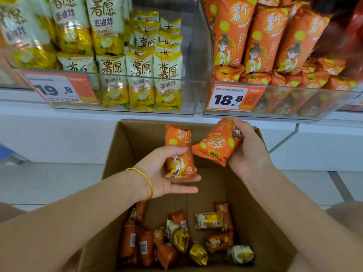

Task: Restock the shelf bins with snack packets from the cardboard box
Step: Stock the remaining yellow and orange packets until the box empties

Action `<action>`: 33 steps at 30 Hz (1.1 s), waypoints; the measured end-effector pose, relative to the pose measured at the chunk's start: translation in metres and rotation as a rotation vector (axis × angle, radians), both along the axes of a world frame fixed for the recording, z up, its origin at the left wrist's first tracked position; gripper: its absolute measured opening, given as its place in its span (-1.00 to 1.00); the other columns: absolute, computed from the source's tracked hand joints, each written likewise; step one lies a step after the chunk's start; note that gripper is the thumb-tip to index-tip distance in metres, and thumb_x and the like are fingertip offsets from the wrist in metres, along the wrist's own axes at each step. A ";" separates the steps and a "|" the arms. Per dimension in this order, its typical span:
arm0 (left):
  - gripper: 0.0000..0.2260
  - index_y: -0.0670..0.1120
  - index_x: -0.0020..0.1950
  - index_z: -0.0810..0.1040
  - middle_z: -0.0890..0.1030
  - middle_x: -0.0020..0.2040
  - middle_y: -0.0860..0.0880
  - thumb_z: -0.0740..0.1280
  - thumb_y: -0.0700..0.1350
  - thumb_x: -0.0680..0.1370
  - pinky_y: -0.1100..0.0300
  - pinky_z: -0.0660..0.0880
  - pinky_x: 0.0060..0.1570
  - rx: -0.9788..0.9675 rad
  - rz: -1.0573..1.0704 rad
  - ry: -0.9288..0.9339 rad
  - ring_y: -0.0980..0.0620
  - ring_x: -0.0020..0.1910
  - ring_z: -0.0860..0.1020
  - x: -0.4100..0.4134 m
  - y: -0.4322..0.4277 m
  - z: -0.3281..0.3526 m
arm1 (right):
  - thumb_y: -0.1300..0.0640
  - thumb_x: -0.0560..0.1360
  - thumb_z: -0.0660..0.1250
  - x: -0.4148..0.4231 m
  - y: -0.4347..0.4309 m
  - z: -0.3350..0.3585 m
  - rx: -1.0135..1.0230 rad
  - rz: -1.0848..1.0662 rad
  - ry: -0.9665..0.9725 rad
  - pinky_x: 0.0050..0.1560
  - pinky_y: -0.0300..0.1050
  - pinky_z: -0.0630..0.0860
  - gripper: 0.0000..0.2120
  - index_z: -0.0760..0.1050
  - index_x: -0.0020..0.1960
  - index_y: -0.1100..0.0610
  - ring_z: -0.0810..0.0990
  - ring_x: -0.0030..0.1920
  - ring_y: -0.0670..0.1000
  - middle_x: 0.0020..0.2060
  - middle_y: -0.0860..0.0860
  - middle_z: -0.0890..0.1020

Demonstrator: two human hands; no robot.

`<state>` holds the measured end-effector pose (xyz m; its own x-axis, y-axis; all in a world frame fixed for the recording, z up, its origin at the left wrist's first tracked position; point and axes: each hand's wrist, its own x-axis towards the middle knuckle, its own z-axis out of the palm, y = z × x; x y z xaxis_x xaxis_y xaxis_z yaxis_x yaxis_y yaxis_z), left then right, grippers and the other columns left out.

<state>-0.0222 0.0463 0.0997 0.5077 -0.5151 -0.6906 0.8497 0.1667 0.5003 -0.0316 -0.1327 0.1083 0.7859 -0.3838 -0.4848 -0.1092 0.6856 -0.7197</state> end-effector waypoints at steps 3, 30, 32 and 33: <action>-0.54 -0.20 0.20 0.50 0.61 0.05 -0.32 0.41 -0.07 0.34 -0.25 0.55 -0.09 -0.060 0.042 0.013 -0.29 0.00 0.63 -0.004 -0.006 0.006 | 0.16 0.49 0.39 -0.001 0.005 -0.007 -0.060 -0.005 -0.005 0.13 0.15 0.56 -0.81 0.48 0.06 0.20 0.64 0.06 0.13 0.03 0.18 0.63; -0.41 -0.02 0.32 0.35 0.55 0.23 -0.09 0.45 -0.05 0.33 -0.02 0.62 -0.10 0.082 0.064 -0.455 -0.07 0.09 0.62 0.011 0.007 0.022 | 0.04 0.17 0.62 -0.014 -0.011 0.016 -0.157 0.866 -0.203 0.03 0.01 0.60 -0.22 0.44 0.34 0.12 0.58 0.22 0.15 0.24 0.14 0.58; -0.44 -0.02 0.28 0.34 0.53 0.23 -0.06 0.44 -0.02 0.33 0.03 0.62 -0.13 0.124 0.040 -0.545 -0.02 0.07 0.62 0.010 0.004 0.023 | -0.06 0.20 0.60 -0.017 -0.010 0.017 -0.181 0.874 -0.225 0.10 0.02 0.58 -0.24 0.46 0.34 0.09 0.56 0.24 0.15 0.26 0.13 0.57; -0.46 -0.01 0.26 0.35 0.53 0.22 -0.06 0.42 0.01 0.32 0.02 0.62 -0.10 0.138 0.023 -0.578 0.00 0.07 0.62 0.009 0.002 0.023 | -0.08 0.21 0.60 -0.018 -0.010 0.018 -0.195 0.868 -0.234 0.15 0.03 0.56 -0.24 0.47 0.34 0.09 0.55 0.25 0.15 0.27 0.12 0.56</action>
